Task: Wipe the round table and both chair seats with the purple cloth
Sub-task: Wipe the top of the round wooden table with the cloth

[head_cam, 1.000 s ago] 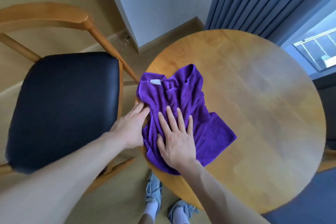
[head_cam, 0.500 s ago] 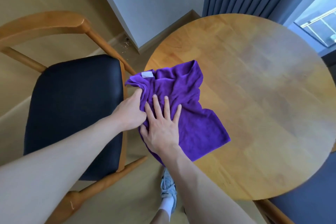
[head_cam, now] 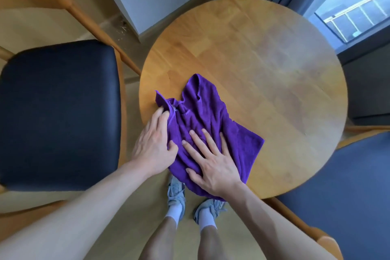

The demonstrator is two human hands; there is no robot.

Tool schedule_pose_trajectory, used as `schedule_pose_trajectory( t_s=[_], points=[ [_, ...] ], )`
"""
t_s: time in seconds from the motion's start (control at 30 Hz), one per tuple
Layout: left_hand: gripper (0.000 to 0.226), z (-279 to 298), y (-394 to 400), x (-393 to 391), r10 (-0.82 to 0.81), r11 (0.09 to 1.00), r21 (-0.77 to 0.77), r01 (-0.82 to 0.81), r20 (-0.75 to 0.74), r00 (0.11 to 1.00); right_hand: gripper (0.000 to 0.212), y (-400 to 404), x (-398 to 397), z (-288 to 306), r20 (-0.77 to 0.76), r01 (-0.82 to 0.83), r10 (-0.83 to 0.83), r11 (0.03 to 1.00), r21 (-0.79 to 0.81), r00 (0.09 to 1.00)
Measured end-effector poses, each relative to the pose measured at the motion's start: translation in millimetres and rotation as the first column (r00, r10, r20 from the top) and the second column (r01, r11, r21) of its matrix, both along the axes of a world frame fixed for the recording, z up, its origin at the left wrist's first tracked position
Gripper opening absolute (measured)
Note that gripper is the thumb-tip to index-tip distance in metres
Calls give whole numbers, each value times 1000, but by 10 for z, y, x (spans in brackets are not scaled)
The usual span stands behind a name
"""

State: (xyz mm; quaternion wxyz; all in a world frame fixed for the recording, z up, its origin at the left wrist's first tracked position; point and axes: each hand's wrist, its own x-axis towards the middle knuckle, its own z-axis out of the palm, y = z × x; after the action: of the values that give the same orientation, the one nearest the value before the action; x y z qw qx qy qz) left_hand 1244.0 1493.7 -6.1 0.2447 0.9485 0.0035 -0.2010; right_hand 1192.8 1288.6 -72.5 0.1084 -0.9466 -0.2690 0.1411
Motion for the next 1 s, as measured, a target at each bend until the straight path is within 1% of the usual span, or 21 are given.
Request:
schedule_pose_trajectory(
  t_s=[0.13,0.33,0.53,0.6,0.7,0.77,0.87,1.0],
  points=[
    [80,-54,-81,-107,-84,996,-7,84,-32,996,80,-346,-48,12,-1,-45,45,998,-41,999],
    [77,-124,-366,-175,-138,990,-22,138,0,990,88,-932,-111,6,-6,-40,40,995,-91,999],
    [82,-210,-835,-168,-122,990,-61,130,122,985,81,-1616,-27,-16,43,-115,118,991,-62,992],
    [83,-245,-1007,-136,-145,987,-54,154,139,980,81,-1812,5,-50,67,-106,109,993,-50,992],
    [87,-306,-1269,-63,-199,979,-2,202,155,968,82,-2034,37,-100,101,-63,65,998,-20,993],
    [94,-329,-1436,9,-225,974,40,222,140,964,84,-2170,79,-109,116,-28,28,1000,-8,993],
    [113,-331,-1657,172,-218,974,75,212,96,971,87,-2394,189,-99,108,51,-51,999,1,993],
    [136,-295,-1901,518,-179,972,152,181,-27,984,89,-2738,396,-73,111,172,-172,985,6,979]
  ],
)
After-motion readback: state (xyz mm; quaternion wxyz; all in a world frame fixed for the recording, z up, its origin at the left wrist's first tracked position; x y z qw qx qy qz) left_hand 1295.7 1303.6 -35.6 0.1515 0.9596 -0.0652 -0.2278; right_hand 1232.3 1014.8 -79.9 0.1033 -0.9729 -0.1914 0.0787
